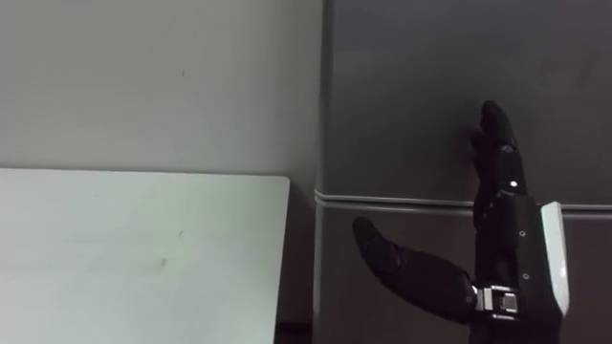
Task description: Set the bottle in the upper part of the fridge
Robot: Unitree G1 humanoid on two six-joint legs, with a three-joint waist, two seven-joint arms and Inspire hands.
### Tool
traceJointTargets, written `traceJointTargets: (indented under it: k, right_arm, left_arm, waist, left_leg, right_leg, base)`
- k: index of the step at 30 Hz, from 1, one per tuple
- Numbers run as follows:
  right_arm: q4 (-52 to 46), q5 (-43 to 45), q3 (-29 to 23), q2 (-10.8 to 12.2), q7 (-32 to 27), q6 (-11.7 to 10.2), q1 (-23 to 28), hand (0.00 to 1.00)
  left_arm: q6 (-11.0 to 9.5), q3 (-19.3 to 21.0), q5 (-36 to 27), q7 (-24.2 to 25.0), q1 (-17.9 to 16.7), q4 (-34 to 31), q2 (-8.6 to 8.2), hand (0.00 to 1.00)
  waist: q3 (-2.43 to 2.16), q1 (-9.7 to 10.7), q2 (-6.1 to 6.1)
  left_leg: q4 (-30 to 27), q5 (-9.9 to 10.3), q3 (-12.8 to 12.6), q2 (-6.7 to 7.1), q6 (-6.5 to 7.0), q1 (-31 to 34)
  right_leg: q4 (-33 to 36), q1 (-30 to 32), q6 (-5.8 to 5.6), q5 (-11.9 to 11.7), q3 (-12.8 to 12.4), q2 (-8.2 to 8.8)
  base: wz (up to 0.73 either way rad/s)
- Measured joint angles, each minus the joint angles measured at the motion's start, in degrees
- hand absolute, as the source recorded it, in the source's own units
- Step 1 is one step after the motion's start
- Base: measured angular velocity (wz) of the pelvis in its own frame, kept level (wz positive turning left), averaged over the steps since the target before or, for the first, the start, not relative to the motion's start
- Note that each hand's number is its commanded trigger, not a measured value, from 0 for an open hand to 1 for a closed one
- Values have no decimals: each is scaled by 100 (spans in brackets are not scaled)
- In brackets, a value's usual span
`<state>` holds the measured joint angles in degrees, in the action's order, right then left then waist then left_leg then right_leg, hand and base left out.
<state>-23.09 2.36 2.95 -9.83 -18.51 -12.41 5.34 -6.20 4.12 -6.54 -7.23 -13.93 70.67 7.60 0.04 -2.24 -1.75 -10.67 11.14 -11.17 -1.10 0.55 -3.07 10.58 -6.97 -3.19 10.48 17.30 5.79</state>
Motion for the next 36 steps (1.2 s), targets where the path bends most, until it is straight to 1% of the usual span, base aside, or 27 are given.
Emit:
traceJointTargets:
  k: [2,5,7,10,14,17,18,19,20,22,23,25,26,27,29,32,33,35,36]
  right_arm:
    - [61,27,-29,-5,95,-1,-8,0]
    - [190,-14,-103,-37,263,-2,-38,0]
    - [268,-186,-176,-147,383,-3,-40,0]
    - [303,-479,-343,-174,496,4,-37,0]
    - [309,-539,-503,-187,489,48,-35,0]
    - [311,-533,-691,-354,488,120,-36,0]
    - [326,-533,-829,-412,493,139,-37,0]
    - [383,-549,-1033,-414,487,141,-39,0]
    - [419,-570,-1149,-415,474,142,-39,0]
    - [461,-668,-1524,-416,252,203,-44,0]
    - [462,-681,-1609,-417,179,207,-44,0]
    - [461,-837,-1926,-416,-116,208,-48,0]
    - [462,-894,-2002,-416,-188,208,-48,0]
    - [486,-979,-2166,-416,-359,208,-47,0]
    - [573,-1091,-2441,-416,-717,207,-44,0]
    - [638,-1161,-2654,-416,-1058,218,50,0]
    - [654,-1171,-2694,-415,-1214,229,79,0]
    - [757,-1169,-2733,-412,-1405,224,172,0]
    - [916,-1244,-2772,-402,-1536,223,268,0]
  left_arm:
    - [28,12,-2,4,-2,0,1,0]
    - [144,15,1,9,-13,2,16,0]
    - [217,15,-1,12,-17,6,20,0]
    - [222,18,-1,12,-53,3,25,0]
    - [242,27,-1,10,-172,-3,25,0]
    - [261,26,2,10,-254,-6,27,0]
    - [262,49,42,17,-263,-6,27,0]
    - [262,151,90,39,-262,-10,24,0]
    - [262,196,125,48,-271,-10,24,0]
    - [262,327,173,47,-330,-45,24,0]
    - [263,360,173,43,-337,-50,20,0]
    - [330,433,172,6,-375,-206,18,0]
    - [334,439,171,0,-418,-259,18,0]
    - [338,470,172,-8,-470,-399,18,0]
    - [331,540,174,-32,-475,-460,21,0]
    - [352,594,176,-127,-475,-520,12,0]
    - [369,615,176,-135,-479,-556,10,0]
    - [373,691,170,-154,-454,-558,4,0]
    - [373,698,159,-229,-452,-590,4,0]
  waist:
    - [0,11,1]
    - [1,20,0]
    - [2,21,-2]
    - [4,37,-11]
    - [3,58,-19]
    - [9,75,-46]
    - [8,84,-68]
    - [5,96,-94]
    - [11,95,-123]
    - [6,92,-148]
    - [6,98,-153]
    - [2,196,-164]
    - [2,217,-163]
    - [2,260,-161]
    - [4,373,-146]
    - [-10,457,-144]
    - [-1,501,-130]
    - [-15,562,-107]
    - [-32,584,-97]
  left_leg:
    - [-1,-2,0,-5,-5,-1]
    - [-3,-5,1,-8,-7,-19]
    - [-9,-6,4,-5,-5,-53]
    - [-23,-8,30,-5,-3,-64]
    - [-56,-8,43,-7,-2,-51]
    - [-92,-6,64,6,2,-25]
    - [-107,-8,74,11,6,-10]
    - [-117,-13,73,13,15,1]
    - [-115,-16,72,16,18,-2]
    - [-115,-17,71,21,20,-27]
    - [-114,-16,71,23,20,-31]
    - [-108,-13,80,34,23,-40]
    - [-112,-13,86,37,24,-40]
    - [-113,-13,89,42,24,-42]
    - [-96,-13,86,42,22,-46]
    - [-59,-10,60,33,18,-41]
    - [-40,-9,49,31,16,-39]
    - [-4,-9,38,32,15,-55]
    - [-1,-8,39,33,15,-60]
  right_leg:
    - [2,-1,6,-4,0,-4]
    - [3,-18,15,-10,0,-6]
    - [6,-61,15,-10,-2,-4]
    - [3,-95,15,-10,4,-4]
    - [1,-103,15,-10,25,-1]
    - [-13,-125,14,-10,84,9]
    - [-44,-139,14,-9,108,13]
    - [-98,-168,16,-11,148,14]
    - [-98,-170,14,-10,154,17]
    - [-122,-171,1,-2,147,19]
    - [-138,-179,0,-1,146,19]
    - [-192,-219,-9,-1,155,15]
    - [-195,-224,-10,0,159,15]
    - [-196,-227,-10,-1,164,15]
    - [-193,-214,-10,-1,165,14]
    - [-174,-212,-10,-1,162,13]
    - [-170,-205,-10,-1,151,12]
    - [-167,-211,-10,-2,141,11]
    - [-161,-215,-10,-2,145,13]
  base:
    - [0]
    - [0]
    - [0]
    - [5]
    - [1]
    - [9]
    - [13]
    - [13]
    - [9]
    - [0]
    - [0]
    - [5]
    - [5]
    - [0]
    - [0]
    - [-4]
    - [-5]
    - [-2]
    - [0]
